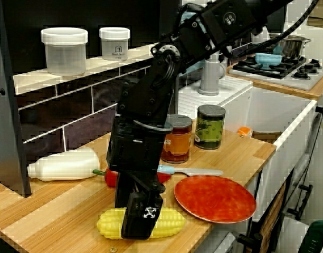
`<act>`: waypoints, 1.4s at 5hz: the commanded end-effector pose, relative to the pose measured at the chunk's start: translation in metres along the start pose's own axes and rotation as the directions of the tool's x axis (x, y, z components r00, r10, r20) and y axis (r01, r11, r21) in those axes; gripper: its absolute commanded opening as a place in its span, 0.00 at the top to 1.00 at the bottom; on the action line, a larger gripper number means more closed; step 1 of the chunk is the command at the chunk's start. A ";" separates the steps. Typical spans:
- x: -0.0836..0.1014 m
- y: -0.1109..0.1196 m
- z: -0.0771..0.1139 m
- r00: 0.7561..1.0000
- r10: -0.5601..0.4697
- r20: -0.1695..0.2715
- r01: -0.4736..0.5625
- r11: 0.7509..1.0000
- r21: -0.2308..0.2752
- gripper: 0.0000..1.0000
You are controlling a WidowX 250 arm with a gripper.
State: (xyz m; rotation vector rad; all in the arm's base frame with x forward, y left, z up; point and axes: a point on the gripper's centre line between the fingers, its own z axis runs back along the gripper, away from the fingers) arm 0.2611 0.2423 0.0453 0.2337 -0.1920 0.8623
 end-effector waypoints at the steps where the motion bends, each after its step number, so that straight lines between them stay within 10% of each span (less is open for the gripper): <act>1: 0.000 0.000 0.000 1.000 0.000 0.000 0.000 1.000 0.000 0.00; 3: -0.001 0.005 0.002 1.000 0.018 -0.005 -0.019 1.000 -0.020 0.00; 4: 0.003 0.008 0.001 0.999 0.040 -0.016 -0.040 0.999 -0.015 1.00; 7: 0.011 -0.002 0.026 0.989 0.069 -0.127 -0.073 0.997 -0.028 1.00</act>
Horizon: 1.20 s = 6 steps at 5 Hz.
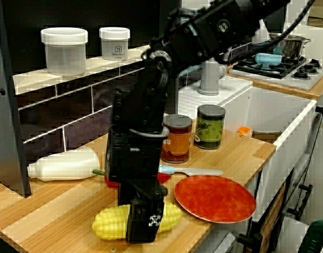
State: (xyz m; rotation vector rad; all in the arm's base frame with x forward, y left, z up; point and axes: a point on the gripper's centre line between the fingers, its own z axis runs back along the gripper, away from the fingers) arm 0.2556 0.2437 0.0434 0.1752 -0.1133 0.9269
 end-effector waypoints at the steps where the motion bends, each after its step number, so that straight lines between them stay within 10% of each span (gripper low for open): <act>1: -0.003 -0.028 0.065 0.992 -0.046 -0.120 0.034 0.995 -0.096 1.00; 3: -0.079 -0.064 0.153 0.969 -0.240 -0.064 0.220 0.948 -0.228 1.00; 6: -0.161 -0.053 0.165 0.911 -0.413 -0.005 0.397 0.879 -0.262 1.00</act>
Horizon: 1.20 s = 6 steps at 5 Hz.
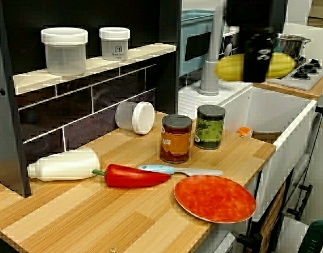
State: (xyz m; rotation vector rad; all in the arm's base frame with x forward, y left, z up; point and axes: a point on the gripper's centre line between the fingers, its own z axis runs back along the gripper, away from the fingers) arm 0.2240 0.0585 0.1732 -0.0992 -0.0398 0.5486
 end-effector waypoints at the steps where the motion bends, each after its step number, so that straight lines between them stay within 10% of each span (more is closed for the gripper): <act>1: -0.033 0.021 -0.019 0.992 -0.089 0.095 0.087 0.996 0.029 1.00; 4: -0.052 0.042 -0.069 0.977 -0.179 0.113 0.170 0.982 0.082 1.00; 6: -0.049 -0.010 -0.083 0.967 -0.212 0.139 0.205 0.977 0.060 1.00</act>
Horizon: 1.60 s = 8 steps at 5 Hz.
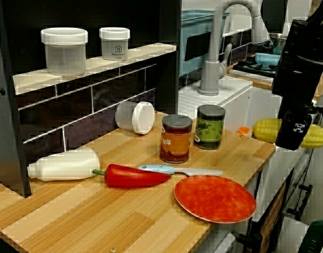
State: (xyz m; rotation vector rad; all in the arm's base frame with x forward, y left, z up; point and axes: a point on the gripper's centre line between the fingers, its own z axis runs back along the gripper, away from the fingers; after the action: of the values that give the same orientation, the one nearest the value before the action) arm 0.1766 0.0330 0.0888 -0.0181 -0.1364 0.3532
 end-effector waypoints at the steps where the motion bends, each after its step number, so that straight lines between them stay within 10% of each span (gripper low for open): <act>1: 0.027 -0.035 -0.003 0.999 0.004 0.051 -0.004 1.000 0.002 1.00; 4: 0.080 -0.056 -0.046 0.993 0.043 0.109 -0.043 0.999 -0.003 1.00; 6: 0.074 -0.049 -0.034 0.996 0.040 0.086 -0.040 0.999 0.006 0.91; 7: 0.071 -0.045 -0.027 0.995 0.043 0.086 -0.045 0.999 0.023 0.00; 8: 0.071 -0.045 -0.027 0.995 0.043 0.086 -0.045 0.999 0.023 0.00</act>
State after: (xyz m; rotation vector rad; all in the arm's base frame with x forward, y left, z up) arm 0.2629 0.0075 0.0588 0.0265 -0.1713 0.3951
